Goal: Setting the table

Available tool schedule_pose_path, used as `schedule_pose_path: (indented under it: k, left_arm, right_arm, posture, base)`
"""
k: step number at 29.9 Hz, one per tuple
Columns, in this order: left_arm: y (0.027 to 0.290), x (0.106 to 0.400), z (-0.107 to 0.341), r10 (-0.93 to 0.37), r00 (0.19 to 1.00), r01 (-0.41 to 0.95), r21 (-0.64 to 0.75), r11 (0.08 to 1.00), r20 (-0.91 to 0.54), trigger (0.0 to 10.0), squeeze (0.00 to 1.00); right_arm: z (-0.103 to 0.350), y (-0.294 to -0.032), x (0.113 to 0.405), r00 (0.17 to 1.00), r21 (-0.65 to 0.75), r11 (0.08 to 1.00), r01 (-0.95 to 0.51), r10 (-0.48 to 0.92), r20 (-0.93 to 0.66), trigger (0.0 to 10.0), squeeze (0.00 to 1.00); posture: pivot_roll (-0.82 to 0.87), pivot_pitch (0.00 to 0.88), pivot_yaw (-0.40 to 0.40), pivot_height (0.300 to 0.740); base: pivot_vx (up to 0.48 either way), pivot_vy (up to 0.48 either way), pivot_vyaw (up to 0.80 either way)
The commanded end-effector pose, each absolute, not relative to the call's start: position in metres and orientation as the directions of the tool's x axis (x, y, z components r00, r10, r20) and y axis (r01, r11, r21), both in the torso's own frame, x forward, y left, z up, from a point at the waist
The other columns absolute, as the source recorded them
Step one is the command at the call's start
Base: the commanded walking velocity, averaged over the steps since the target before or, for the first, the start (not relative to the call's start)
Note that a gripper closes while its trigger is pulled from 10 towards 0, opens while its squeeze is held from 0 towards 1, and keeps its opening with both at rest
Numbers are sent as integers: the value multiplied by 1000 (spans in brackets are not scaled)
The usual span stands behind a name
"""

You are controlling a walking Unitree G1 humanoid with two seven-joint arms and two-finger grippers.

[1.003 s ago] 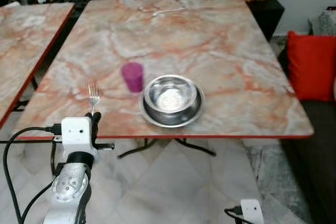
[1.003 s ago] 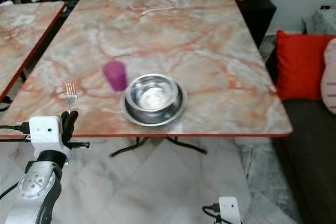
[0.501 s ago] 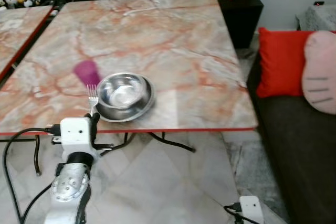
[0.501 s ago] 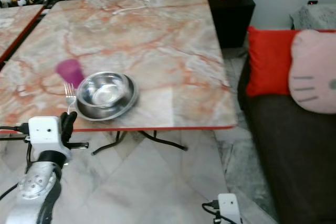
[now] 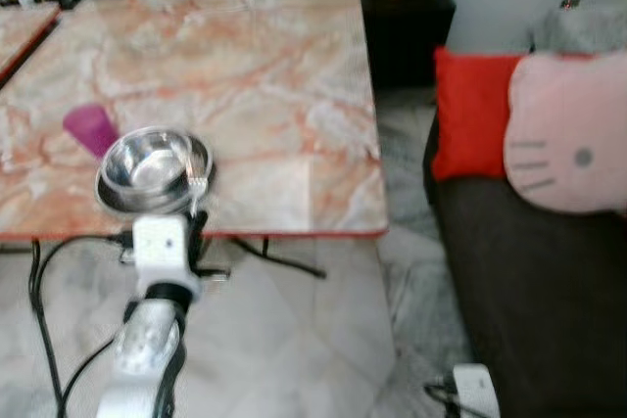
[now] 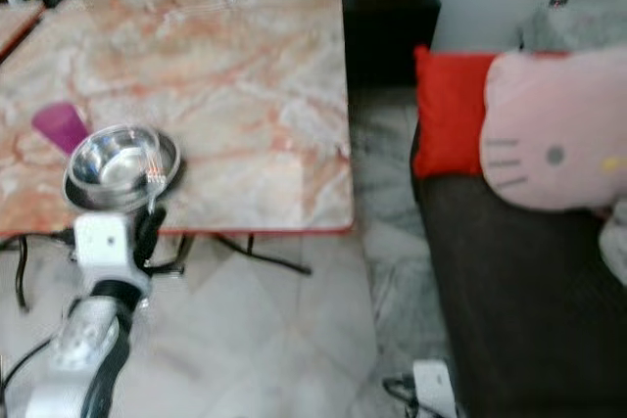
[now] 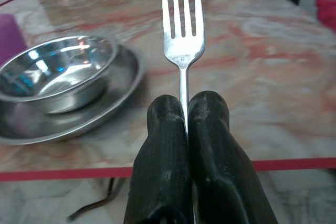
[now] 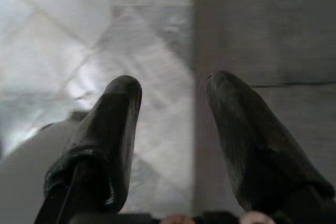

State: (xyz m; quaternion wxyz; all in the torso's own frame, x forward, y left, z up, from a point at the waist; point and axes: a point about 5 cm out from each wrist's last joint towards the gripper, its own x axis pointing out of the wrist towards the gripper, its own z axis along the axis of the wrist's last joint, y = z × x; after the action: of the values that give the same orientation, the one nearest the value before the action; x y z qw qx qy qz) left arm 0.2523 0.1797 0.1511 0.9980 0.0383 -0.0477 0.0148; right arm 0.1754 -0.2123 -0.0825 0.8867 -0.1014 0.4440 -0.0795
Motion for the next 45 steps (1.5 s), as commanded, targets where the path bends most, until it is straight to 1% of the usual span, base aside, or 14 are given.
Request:
schedule_pose_path:
  k: [1,5,9,40,45]
  left_arm:
    - [185,251,153,31,994,-39,75,996,103,10000,0]
    - [186,252,154,27,994,-35,75,997,106,10000,0]
    - [193,255,157,36,993,-46,87,995,115,10000,0]
    - [188,256,155,8,994,-18,87,996,107,10000,0]
    - [185,258,151,-21,997,14,92,996,74,10000,0]
  right_arm:
    - [-88,-203,167,568,-225,974,36,-205,-797,10000,0]
    - [-88,-203,167,568,-225,974,35,-204,-797,10000,0]
    - [-88,-202,168,568,-223,974,40,-206,-797,10000,0]
    - [-89,-202,166,563,-230,973,35,-209,-800,10000,0]
    - [-89,-202,166,562,-231,972,34,-210,-800,10000,0]
  posture:
    - [-40,136,48,740]
    - [-40,135,49,740]
    - [-43,134,53,740]
    - [-41,136,50,740]
    - [-41,137,49,740]
  base:
    - [0,0,0]
    - [0,0,0]
    - [0,0,0]
    - [322,0,0]
    - [0,0,0]
